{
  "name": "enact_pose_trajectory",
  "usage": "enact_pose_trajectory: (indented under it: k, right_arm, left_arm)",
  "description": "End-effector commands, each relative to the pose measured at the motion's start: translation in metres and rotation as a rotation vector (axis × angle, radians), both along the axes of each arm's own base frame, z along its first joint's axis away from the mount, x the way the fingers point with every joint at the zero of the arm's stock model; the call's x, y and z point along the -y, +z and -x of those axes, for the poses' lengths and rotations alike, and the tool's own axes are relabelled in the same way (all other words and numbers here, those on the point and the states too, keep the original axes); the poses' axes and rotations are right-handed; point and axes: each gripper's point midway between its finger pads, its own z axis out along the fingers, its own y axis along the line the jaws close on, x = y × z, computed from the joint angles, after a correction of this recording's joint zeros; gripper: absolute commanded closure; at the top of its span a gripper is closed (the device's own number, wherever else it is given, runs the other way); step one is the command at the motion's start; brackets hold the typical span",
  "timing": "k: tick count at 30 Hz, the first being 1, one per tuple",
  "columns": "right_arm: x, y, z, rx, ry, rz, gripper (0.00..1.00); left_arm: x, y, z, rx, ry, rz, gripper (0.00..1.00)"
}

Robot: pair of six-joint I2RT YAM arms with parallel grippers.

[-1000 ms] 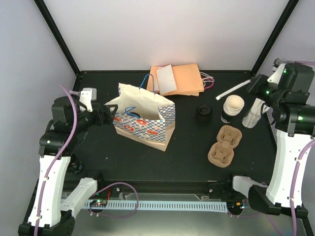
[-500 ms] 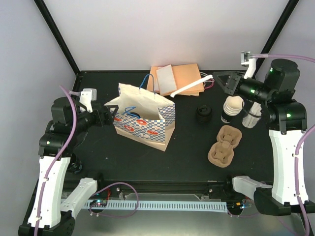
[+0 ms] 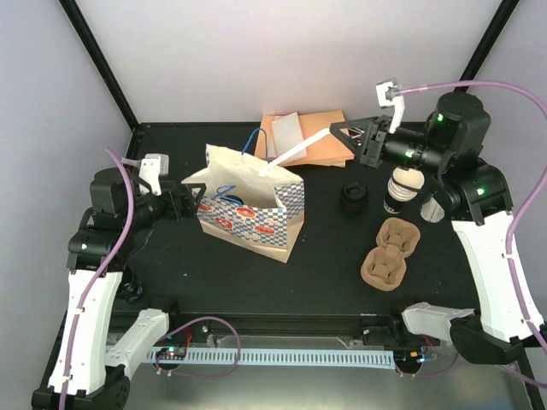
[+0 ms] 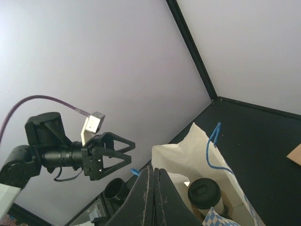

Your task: Pack the takeout coffee

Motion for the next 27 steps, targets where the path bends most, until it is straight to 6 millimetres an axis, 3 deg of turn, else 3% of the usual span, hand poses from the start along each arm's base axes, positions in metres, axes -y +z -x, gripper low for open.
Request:
enact_pose_trajectory:
  k: [1, 9, 13, 18, 19, 21, 22, 27]
  right_arm:
    - [-0.012, -0.003, -0.012, 0.075, -0.039, 0.029, 0.99]
    - [-0.049, -0.029, -0.035, 0.117, -0.059, 0.1, 0.99]
    - [-0.056, -0.044, -0.057, 0.153, -0.17, 0.18, 0.99]
    - [-0.069, -0.057, -0.07, 0.204, -0.226, 0.237, 0.98]
    - [-0.072, -0.06, -0.071, 0.207, -0.224, 0.247, 0.91]
    - [-0.077, -0.067, -0.073, 0.206, -0.202, 0.267, 0.63]
    - [-0.079, -0.069, -0.074, 0.206, -0.195, 0.275, 0.53]
    - [-0.074, -0.071, -0.072, 0.206, -0.206, 0.286, 0.44]
  left_arm:
    - [-0.002, 0.013, 0.0, 0.037, 0.001, -0.015, 0.03]
    - [-0.002, 0.009, -0.003, 0.031, 0.0, -0.021, 0.02]
    - [-0.003, 0.008, -0.003, 0.03, 0.007, -0.03, 0.02]
    - [-0.004, 0.004, -0.005, 0.023, 0.012, -0.034, 0.02]
    - [-0.004, 0.003, -0.005, 0.022, 0.012, -0.037, 0.02]
    - [-0.005, 0.002, -0.006, 0.022, 0.015, -0.041, 0.02]
    - [-0.005, 0.002, -0.007, 0.019, 0.016, -0.043, 0.02]
    - [-0.005, 0.001, -0.008, 0.016, 0.016, -0.047, 0.02]
